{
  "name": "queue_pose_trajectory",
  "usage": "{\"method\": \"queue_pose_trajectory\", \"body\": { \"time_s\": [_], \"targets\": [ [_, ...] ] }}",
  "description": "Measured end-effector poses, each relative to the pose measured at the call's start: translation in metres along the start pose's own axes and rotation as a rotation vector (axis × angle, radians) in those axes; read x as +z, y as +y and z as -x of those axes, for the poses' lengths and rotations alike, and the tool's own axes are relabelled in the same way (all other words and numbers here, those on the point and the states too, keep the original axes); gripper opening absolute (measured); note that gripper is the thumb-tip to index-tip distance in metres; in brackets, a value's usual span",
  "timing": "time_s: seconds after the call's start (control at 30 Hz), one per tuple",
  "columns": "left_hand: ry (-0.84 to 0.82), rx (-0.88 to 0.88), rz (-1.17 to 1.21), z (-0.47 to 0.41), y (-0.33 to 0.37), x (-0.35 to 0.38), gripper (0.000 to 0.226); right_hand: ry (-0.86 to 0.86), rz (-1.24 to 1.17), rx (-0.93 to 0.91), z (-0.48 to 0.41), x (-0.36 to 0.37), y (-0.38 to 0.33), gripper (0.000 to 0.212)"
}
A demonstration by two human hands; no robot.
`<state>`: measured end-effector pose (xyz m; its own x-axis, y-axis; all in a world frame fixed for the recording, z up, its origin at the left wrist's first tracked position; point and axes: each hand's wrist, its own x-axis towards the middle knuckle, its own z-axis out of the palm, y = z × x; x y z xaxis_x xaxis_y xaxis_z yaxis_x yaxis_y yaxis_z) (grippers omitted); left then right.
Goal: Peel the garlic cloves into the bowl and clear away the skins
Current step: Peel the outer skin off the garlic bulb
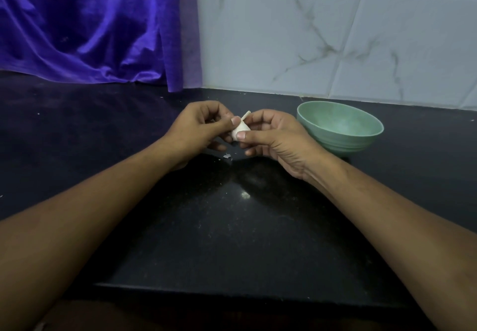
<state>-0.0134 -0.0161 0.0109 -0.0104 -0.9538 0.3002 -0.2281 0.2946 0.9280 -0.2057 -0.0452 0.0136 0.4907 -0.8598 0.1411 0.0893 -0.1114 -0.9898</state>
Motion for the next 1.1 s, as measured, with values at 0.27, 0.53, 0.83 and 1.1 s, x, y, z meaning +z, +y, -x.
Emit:
{"method": "queue_pose_trajectory", "body": {
  "time_s": [0.27,0.53,0.83,1.1],
  "targets": [
    [0.017,-0.033,-0.131,-0.004,-0.003,-0.005,0.013,-0.019,-0.078,0.025,-0.003,-0.005,-0.004,0.024],
    [-0.022,-0.007,-0.111,0.001,0.002,-0.003,0.017,0.016,-0.119,0.017,-0.005,-0.006,-0.003,0.024],
    [-0.038,0.018,-0.045,0.001,0.004,-0.004,0.027,0.008,-0.132,0.059,-0.006,-0.010,-0.002,0.018],
    [-0.023,0.024,-0.097,-0.002,0.001,-0.009,0.015,-0.004,-0.173,0.078,-0.007,-0.013,-0.007,0.016]
  ]
}}
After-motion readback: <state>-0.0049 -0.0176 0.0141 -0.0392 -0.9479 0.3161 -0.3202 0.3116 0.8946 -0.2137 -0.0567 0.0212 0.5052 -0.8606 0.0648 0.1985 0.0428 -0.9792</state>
